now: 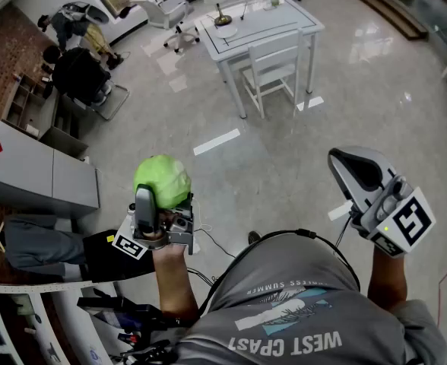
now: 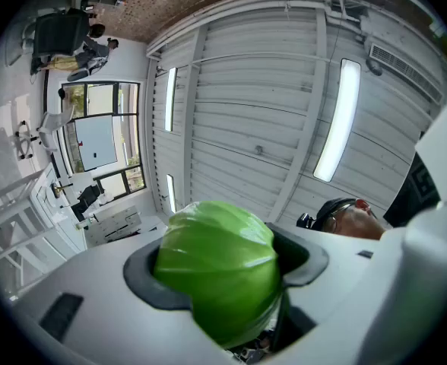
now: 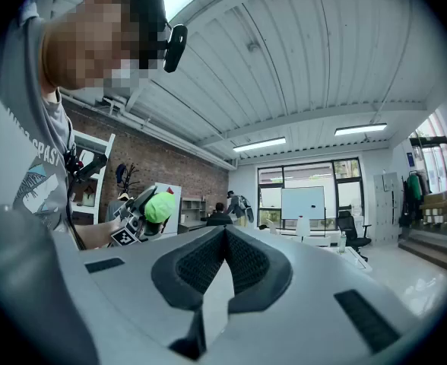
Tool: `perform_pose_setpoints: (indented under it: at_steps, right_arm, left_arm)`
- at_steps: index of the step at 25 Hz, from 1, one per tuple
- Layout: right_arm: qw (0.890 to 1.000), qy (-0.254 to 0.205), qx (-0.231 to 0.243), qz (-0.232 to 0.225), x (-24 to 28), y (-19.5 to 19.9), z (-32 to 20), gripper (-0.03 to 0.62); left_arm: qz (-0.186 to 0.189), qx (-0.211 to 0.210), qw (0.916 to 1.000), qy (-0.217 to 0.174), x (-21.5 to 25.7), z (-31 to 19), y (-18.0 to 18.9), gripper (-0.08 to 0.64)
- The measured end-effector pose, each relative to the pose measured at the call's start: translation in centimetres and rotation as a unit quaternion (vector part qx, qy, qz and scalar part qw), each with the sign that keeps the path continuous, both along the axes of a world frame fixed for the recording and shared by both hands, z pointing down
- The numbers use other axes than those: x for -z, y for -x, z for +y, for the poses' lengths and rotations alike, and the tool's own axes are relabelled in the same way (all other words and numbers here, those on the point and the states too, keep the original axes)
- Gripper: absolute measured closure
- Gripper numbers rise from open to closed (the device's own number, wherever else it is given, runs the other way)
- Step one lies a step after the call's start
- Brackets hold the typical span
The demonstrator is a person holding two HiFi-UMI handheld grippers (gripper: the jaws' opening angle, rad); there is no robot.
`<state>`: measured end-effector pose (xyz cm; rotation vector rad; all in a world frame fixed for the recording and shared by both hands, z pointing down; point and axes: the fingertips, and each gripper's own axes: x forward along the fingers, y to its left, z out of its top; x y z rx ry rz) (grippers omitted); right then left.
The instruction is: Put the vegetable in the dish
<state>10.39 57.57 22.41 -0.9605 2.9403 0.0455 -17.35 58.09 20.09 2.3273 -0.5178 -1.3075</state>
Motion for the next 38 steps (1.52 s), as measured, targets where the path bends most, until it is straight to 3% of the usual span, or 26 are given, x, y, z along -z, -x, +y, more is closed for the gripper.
perform_pose_setpoints:
  at_steps: [10, 17, 21, 27, 38]
  right_arm:
    - [0.999, 0.011, -0.031, 0.034, -1.4, 3.2, -1.7, 0.586]
    - [0.999, 0.009, -0.030, -0.021, -0.6, 5.9, -2.2, 0.584]
    - [0.999, 0.012, -0.035, -0.010, -0.7, 6.8, -2.8, 0.584]
    - [0.999, 0.024, -0.042, 0.004, -0.8, 4.9, -4.7, 0.584]
    - [1.000, 0.021, 0.005, 0.001, -0.7, 1.5, -11.2, 0.584]
  left_arm:
    - [0.007, -0.020, 0.9997, 0.008, -0.9, -2.5, 3.6, 0.259]
    - [0.009, -0.038, 0.9992, -0.003, -1.4, -3.6, 6.1, 0.259]
    - [0.020, -0.044, 0.9988, 0.001, -2.0, -4.5, 6.8, 0.258]
    - [0.022, -0.047, 0.9986, 0.007, -2.0, -6.2, 5.3, 0.259]
    - [0.025, -0.016, 0.9994, 0.017, -2.0, -11.1, 0.8, 0.259]
